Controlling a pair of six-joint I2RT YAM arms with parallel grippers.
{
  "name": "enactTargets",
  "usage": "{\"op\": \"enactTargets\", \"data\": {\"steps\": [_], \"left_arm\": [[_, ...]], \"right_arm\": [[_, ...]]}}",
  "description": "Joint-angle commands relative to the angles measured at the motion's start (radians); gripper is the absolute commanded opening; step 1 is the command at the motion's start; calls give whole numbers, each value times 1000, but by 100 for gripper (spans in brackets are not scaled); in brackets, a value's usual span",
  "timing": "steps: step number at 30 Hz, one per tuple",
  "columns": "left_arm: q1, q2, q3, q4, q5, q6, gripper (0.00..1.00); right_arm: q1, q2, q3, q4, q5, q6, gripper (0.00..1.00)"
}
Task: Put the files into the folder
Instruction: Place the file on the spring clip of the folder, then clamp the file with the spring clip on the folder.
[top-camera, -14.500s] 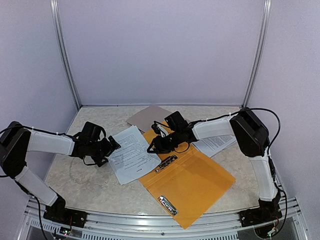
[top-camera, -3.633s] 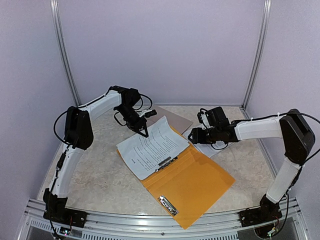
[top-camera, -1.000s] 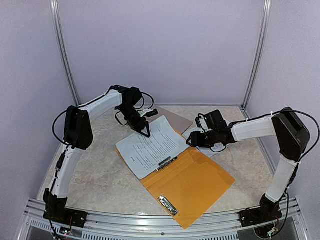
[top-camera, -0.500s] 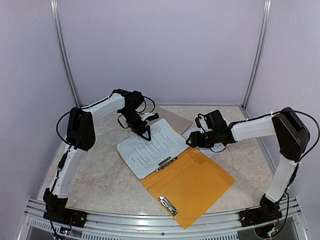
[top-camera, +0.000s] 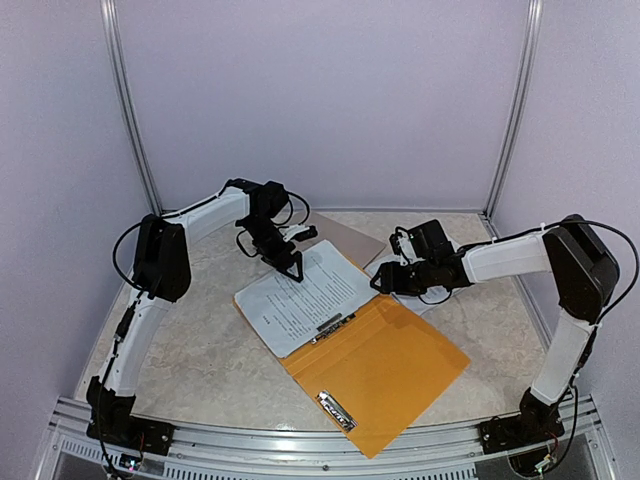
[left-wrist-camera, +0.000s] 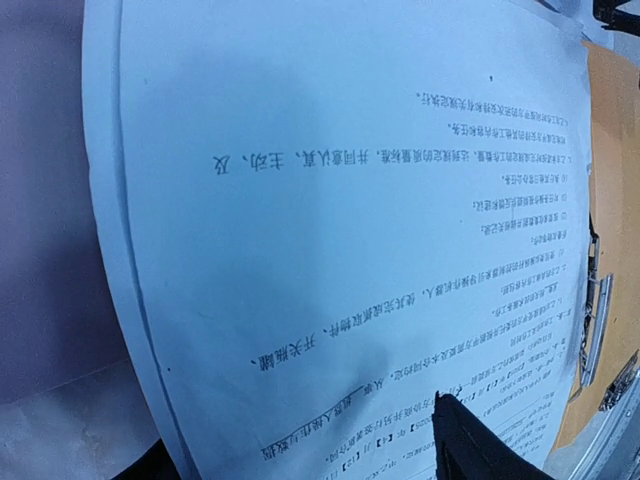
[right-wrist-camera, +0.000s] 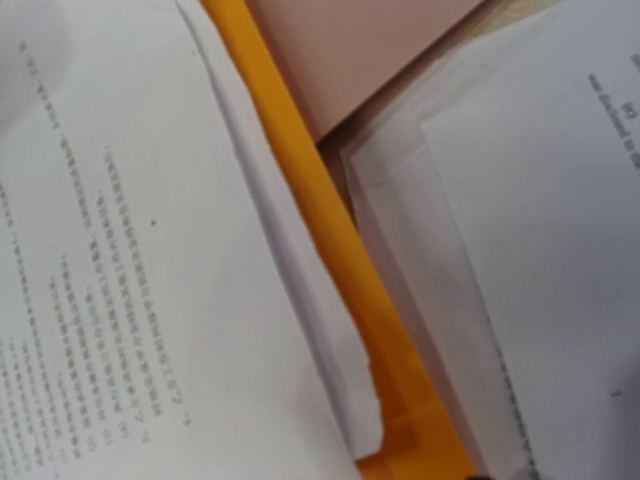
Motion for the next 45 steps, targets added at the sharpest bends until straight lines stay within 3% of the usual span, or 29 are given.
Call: {"op": "enactTargets", "data": {"steps": [1, 7, 15, 22, 30, 34, 37, 45], "left_arm": [[-8, -18, -22, 31, -35, -16, 72], [-8, -71, -56, 76, -74, -29, 98], [-9, -129, -94, 144, -132, -65, 99], [-6, -272, -296, 339, -246, -153, 99], [-10, -475, -570, 545, -341, -418, 99], [-15, -562, -710, 617, -244, -567, 99], [-24, -597, -772, 658, -79, -638, 99], [-83, -557, -805, 712, 88, -737, 99]], "right_arm": [[-10, 3, -21, 14, -10, 11, 60], [-11, -7, -36, 22, -11, 20, 60], [-9, -40, -55, 33, -2, 21, 60], [12, -89, -75, 55, 9, -19, 59], [65, -83, -16, 18, -5, -161, 52], [97, -59, 37, -5, 2, -215, 52], [120, -50, 43, 7, -26, -225, 52], [154, -61, 8, 26, -37, -227, 52]]}}
